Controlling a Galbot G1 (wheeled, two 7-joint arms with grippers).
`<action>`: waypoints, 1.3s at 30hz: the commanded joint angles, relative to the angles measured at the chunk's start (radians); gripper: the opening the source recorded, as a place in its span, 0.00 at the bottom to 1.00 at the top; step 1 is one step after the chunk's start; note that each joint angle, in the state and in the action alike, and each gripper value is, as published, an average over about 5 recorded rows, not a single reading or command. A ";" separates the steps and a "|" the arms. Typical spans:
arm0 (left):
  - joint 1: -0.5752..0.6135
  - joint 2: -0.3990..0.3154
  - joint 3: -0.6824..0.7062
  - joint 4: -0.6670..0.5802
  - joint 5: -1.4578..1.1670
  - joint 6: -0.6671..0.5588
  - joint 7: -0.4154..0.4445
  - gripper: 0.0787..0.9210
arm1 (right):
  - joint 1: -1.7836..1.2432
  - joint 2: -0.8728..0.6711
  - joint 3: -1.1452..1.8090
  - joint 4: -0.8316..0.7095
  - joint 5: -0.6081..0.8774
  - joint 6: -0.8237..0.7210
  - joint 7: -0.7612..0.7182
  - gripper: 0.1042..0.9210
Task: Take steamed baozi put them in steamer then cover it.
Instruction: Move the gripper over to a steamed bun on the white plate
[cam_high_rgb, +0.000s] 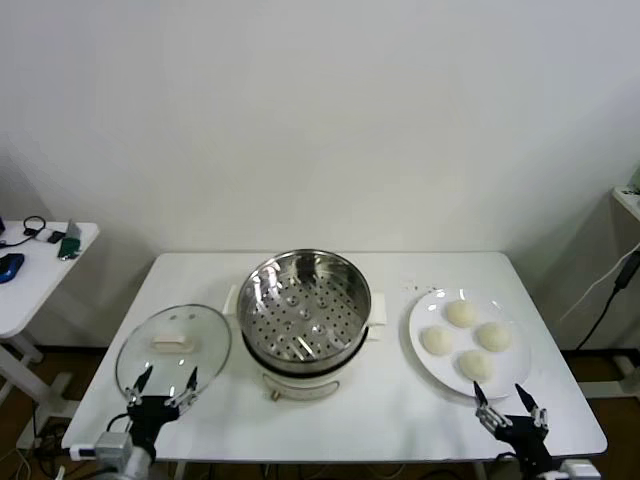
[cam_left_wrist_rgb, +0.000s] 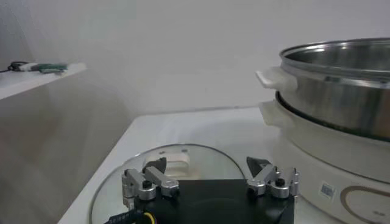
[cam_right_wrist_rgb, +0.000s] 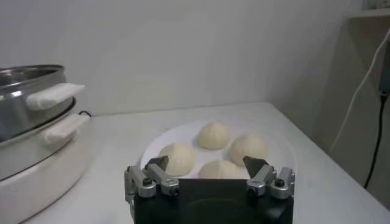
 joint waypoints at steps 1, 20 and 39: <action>0.000 0.002 0.000 0.001 0.008 0.001 0.003 0.88 | 0.365 -0.163 -0.036 -0.131 0.028 -0.160 0.045 0.88; -0.002 -0.015 0.013 -0.012 0.014 -0.012 0.012 0.88 | 1.501 -0.741 -1.125 -0.762 -0.580 0.040 -0.891 0.88; -0.004 -0.009 0.010 0.010 0.016 -0.029 0.025 0.88 | 2.178 -0.505 -2.035 -0.985 -0.249 0.136 -1.232 0.88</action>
